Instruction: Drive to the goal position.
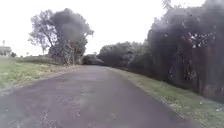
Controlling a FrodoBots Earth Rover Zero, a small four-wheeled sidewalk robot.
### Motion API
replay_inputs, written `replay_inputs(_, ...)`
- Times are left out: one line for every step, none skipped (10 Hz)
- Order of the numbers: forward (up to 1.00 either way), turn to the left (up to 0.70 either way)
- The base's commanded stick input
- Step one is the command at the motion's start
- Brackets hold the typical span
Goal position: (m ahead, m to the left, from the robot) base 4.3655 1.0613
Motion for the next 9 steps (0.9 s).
replay_inputs(0.08,0.00)
replay_inputs(0.08,0.00)
replay_inputs(0.08,0.00)
replay_inputs(0.08,0.00)
replay_inputs(0.07,0.00)
replay_inputs(0.07,0.00)
replay_inputs(0.07,0.00)
replay_inputs(0.07,0.00)
replay_inputs(0.08,0.01)
